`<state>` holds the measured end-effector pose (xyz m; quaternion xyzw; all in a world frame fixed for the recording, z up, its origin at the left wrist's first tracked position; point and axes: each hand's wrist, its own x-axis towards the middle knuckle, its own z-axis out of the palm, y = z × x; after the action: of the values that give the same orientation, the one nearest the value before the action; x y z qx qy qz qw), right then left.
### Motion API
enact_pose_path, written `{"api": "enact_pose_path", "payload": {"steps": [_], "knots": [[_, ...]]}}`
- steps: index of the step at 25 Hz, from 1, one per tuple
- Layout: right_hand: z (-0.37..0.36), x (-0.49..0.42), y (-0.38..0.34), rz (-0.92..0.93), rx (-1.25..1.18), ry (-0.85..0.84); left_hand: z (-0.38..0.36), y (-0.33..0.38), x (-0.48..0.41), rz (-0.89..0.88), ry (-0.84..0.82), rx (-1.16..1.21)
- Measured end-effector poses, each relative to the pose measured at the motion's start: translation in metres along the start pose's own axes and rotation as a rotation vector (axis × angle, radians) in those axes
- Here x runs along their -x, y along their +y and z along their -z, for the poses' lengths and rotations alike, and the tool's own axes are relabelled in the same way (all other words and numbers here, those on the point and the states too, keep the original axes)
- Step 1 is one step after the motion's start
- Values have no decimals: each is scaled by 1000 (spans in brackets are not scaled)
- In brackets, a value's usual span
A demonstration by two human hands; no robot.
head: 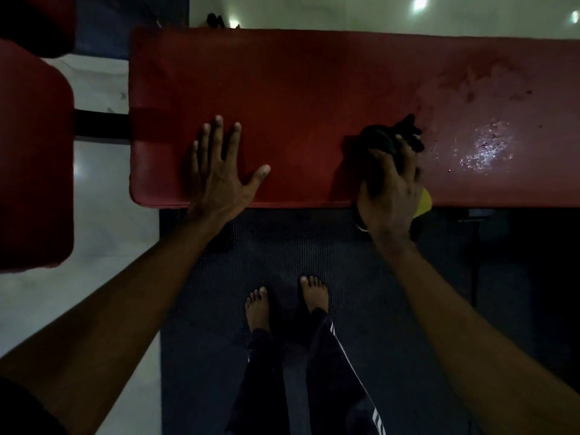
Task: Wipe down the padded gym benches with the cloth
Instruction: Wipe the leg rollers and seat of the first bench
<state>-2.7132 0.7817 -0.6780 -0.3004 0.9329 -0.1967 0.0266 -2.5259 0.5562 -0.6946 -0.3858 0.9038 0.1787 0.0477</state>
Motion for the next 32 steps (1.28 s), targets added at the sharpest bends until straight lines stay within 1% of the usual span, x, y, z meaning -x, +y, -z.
{"api": "enact_pose_path", "payload": {"steps": [1,2,4,5,6,7,9,11,12,13,14,16,17,18,19,20,23,25,26,29,31,32], "knots": [[-8,-3,-14,47,-13,5,2,0,-8,-11,44,13],[-15,-5,-25,139,-6,-16,3,1,-18,-11,78,26],[-21,-16,-34,337,30,-116,6,2,-40,-1,97,44],[-19,-27,-29,388,50,-153,6,2,-48,1,93,38],[-15,-39,-19,395,68,-156,4,2,-53,0,92,19],[-11,-51,-7,351,79,-125,1,2,-53,-1,98,-11],[0,-75,12,141,42,-38,-4,2,-51,6,130,-53],[4,-82,2,-57,-42,6,-5,2,-48,19,152,-53],[1,-81,-14,-86,-71,17,-6,2,-49,22,151,-48],[-3,-76,-34,-51,-78,9,-5,2,-49,22,149,-42],[-8,-71,-54,37,-61,-35,-5,3,-50,20,149,-37],[-23,-62,-80,307,21,-210,-7,2,-49,18,163,-45],[-29,-62,-84,414,70,-289,-9,2,-49,21,169,-53],[-30,-69,-81,467,114,-327,-9,2,-49,25,170,-57],[-27,-78,-73,463,146,-327,-9,2,-49,31,168,-56],[-22,-87,-62,422,162,-318,-8,1,-50,35,167,-52],[-4,-97,-27,181,145,-264,-9,2,-50,37,178,-50],[-1,-96,-26,30,94,-228,-10,1,-50,51,173,-34],[-2,-94,-30,-11,78,-227,-9,2,-50,57,167,-28],[-12,-96,-45,-48,62,-179,-2,6,-53,77,128,-7],[-18,-99,-54,-43,80,-152,6,10,-53,123,104,62],[-21,-101,-61,-20,96,-156,11,14,-55,139,118,107]]}}
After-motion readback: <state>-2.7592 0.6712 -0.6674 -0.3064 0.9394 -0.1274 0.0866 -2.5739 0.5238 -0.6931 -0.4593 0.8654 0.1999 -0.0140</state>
